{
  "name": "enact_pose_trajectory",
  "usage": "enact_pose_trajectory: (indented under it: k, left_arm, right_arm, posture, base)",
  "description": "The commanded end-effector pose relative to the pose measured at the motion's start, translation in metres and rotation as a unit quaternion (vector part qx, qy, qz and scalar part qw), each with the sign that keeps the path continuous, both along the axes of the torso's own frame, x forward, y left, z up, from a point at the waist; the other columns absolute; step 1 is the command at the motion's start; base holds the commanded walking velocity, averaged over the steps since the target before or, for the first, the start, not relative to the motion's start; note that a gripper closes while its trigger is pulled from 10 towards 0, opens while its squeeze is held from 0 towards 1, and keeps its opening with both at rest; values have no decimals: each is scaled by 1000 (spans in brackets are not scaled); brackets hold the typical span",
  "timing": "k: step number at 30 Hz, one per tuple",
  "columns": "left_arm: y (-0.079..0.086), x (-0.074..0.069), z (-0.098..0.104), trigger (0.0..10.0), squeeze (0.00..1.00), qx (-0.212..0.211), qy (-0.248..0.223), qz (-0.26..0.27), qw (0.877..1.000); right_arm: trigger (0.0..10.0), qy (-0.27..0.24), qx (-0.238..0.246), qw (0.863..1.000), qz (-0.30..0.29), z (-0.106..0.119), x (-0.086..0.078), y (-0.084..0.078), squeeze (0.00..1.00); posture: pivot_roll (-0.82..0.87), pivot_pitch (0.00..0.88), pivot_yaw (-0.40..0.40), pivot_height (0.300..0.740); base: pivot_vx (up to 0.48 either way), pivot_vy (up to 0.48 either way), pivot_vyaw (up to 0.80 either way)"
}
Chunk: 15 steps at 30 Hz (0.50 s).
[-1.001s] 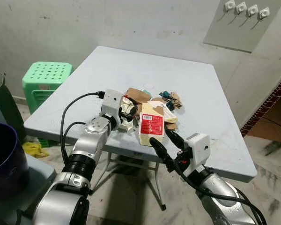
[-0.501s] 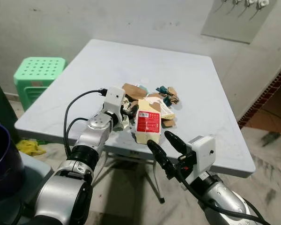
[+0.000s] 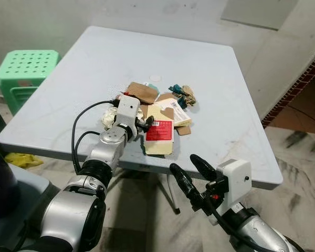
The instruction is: Picking trash to rubbish bin
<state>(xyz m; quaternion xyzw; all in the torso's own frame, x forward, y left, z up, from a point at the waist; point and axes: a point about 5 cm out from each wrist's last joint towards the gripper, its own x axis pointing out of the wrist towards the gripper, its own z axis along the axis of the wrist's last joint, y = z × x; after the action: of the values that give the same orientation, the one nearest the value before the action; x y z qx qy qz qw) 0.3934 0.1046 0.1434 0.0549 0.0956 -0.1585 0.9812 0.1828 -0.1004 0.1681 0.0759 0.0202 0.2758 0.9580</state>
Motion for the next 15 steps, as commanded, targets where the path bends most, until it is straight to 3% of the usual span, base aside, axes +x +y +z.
enact_pose_trajectory:
  k: [1, 2, 14, 15]
  left_arm:
    - [10, -7, -22, 549, 0, 12, 40, 21, 999]
    - [12, -7, -21, 0, 0, 11, 37, 23, 999]
    - [14, -6, -18, 0, 0, 1, 32, 22, 999]
    - [10, -6, -14, 10000, 0, -6, 19, 7, 1000]
  right_arm:
    - [10000, 4, 0, 1000, 1, 2, -3, 1, 0]
    - [10000, 5, 1, 1000, 3, 2, -3, 1, 0]
    - [10000, 6, -2, 1000, 10, 2, 2, 2, 0]
    - [10000, 7, -3, 1000, 10, 2, 2, 2, 0]
  posture:
    - [-228, 193, -123, 740]
    - [-225, 192, -124, 740]
    - [-212, 185, -131, 740]
    - [-210, 178, -131, 740]
  base:
    - [0, 0, 0]
    - [0, 0, 0]
    - [0, 0, 0]
    - [0, 0, 0]
